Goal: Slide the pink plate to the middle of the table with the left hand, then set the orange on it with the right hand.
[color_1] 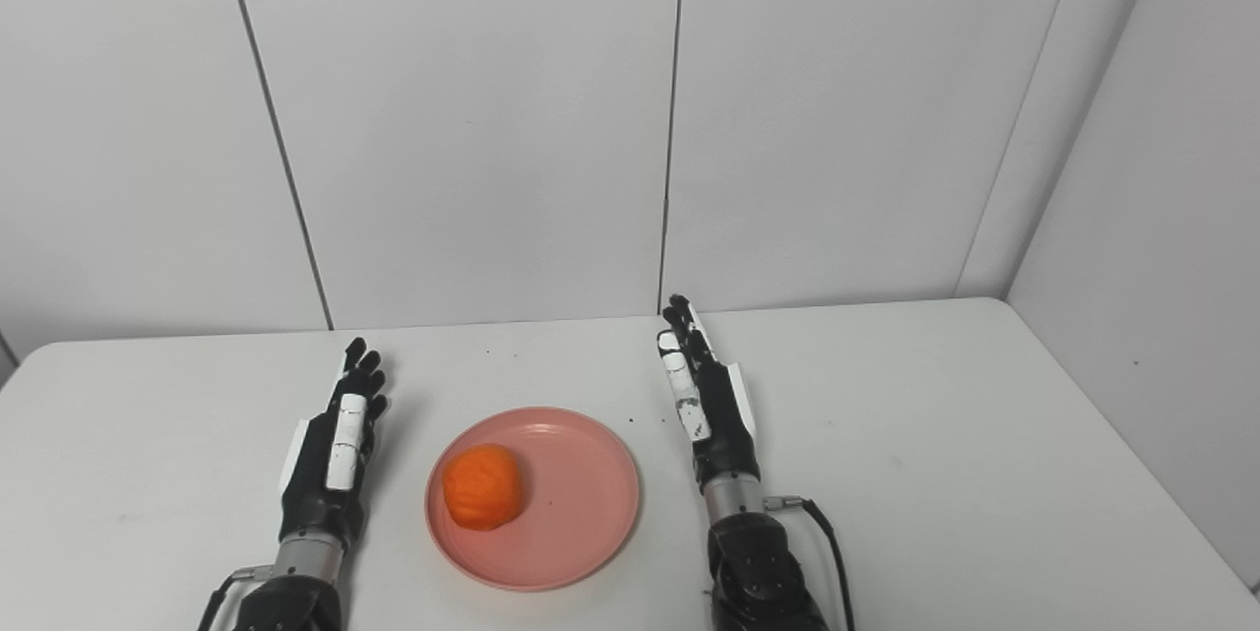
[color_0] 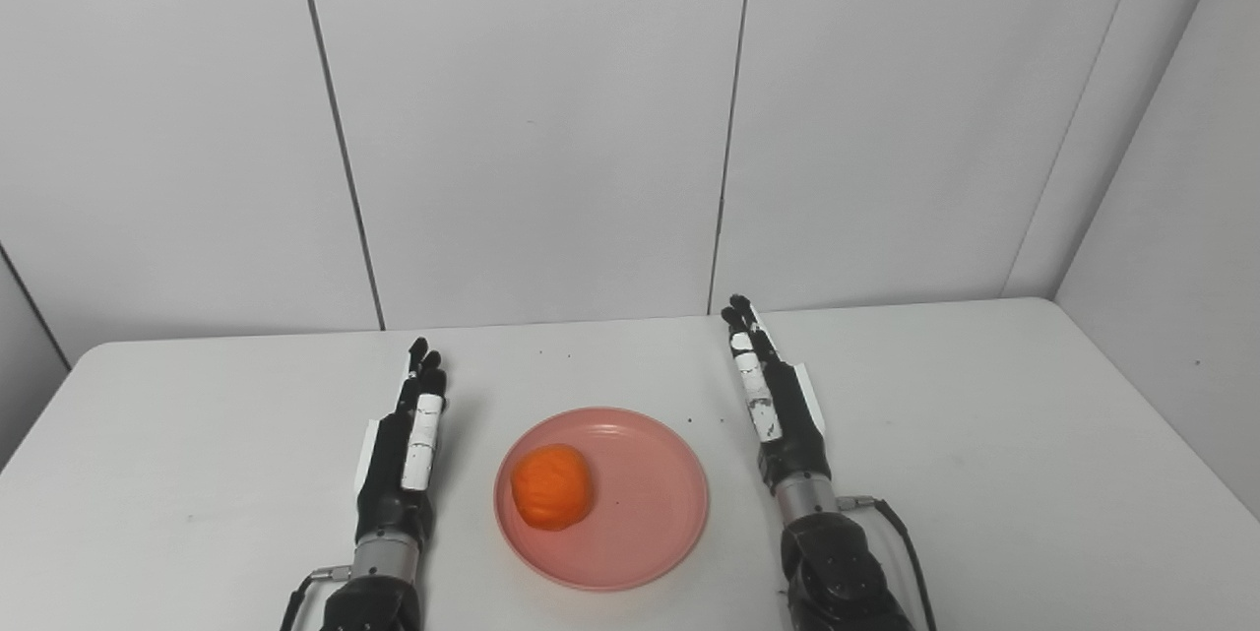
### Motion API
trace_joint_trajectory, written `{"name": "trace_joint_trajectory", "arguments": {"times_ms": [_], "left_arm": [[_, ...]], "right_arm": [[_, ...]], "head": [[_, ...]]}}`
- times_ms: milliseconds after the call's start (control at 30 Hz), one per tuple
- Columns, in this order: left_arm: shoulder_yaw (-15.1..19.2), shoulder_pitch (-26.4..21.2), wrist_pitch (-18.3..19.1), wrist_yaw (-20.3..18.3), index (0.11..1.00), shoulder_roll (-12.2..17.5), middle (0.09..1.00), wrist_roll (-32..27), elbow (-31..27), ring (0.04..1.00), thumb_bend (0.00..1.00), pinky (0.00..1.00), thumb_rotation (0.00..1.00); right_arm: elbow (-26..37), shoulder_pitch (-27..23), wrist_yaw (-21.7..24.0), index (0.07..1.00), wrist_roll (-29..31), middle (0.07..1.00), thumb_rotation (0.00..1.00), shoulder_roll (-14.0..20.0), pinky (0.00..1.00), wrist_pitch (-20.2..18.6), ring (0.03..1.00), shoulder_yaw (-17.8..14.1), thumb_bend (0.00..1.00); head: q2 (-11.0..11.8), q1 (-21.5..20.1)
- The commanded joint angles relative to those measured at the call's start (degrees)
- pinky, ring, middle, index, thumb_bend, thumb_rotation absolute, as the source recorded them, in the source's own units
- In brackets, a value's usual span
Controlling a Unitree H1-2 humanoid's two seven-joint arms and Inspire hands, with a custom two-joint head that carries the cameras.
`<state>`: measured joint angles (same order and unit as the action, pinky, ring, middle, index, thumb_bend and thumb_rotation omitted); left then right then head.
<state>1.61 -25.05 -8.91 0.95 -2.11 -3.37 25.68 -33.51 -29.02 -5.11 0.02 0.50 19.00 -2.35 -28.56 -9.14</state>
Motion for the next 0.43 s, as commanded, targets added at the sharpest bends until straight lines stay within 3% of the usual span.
{"name": "trace_joint_trajectory", "arguments": {"times_ms": [0,133,400], "left_arm": [[0.3,1.2,1.4,-1.0,1.0,-0.8,1.0,-1.5,-0.4,1.0,0.83,1.0,0.94],[0.8,1.2,3.4,-0.9,1.0,-1.2,1.0,-2.9,-1.1,1.0,0.86,1.0,0.96],[1.5,0.5,3.2,-0.3,1.0,-2.1,1.0,-3.1,0.0,1.0,0.9,1.0,0.97]], "right_arm": [[-1.1,2.1,0.7,0.934,-0.3,0.936,1.0,0.2,1.0,-1.7,0.985,0.4,0.85],[0.2,2.3,1.3,0.929,-0.2,0.946,1.0,0.5,1.0,-4.4,0.99,0.8,0.84],[1.4,2.5,4.4,0.949,1.6,0.962,1.0,1.3,1.0,-9.0,0.982,0.9,0.83]], "head": [[-0.1,0.1],[-0.1,0.5],[-0.3,1.8]]}}
